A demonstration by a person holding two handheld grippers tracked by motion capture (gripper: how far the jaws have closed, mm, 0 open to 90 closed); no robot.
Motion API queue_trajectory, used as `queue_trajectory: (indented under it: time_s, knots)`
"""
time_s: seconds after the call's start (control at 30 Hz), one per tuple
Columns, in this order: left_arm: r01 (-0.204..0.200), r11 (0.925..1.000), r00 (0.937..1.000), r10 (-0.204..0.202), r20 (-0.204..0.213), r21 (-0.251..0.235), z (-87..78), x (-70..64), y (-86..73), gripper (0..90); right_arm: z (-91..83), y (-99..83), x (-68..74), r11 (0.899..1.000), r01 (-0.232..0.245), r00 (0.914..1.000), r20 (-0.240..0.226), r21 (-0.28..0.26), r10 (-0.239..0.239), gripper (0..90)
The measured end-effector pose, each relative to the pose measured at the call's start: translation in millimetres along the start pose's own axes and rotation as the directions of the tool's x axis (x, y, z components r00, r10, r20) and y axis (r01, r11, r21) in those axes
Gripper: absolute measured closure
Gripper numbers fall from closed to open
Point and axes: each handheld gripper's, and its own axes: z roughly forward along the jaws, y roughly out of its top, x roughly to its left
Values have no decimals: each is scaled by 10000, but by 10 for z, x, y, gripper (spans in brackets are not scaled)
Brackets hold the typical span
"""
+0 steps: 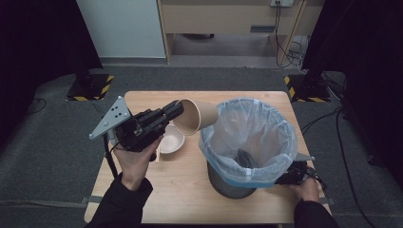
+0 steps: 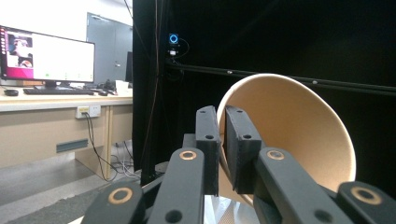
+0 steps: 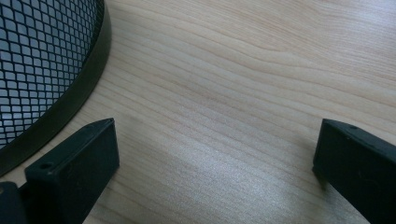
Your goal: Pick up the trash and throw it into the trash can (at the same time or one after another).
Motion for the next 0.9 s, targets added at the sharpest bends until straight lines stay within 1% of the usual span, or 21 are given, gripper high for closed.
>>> queue_trajectory:
  time_s: [0.13, 0.23, 0.4, 0.9]
  knots:
    - [80, 9999, 10000, -81, 35, 132, 95, -13, -50, 839, 0, 0, 0, 10000, 3, 10000, 1, -1, -3, 4]
    - [62, 9996, 10000, -63, 47, 270, 169, -29, -92, 839, 0, 0, 0, 10000, -2, 10000, 0, 1, 2, 4]
    - [61, 9985, 9998, -72, 187, 538, 293, -71, -169, 839, 0, 0, 1, 10000, -19, 10000, 0, 3, 19, 4]
    - [30, 9931, 9990, -83, 450, 1175, 538, -154, -340, 839, 0, 0, 0, 10000, 1, 10000, 1, -1, -1, 4]
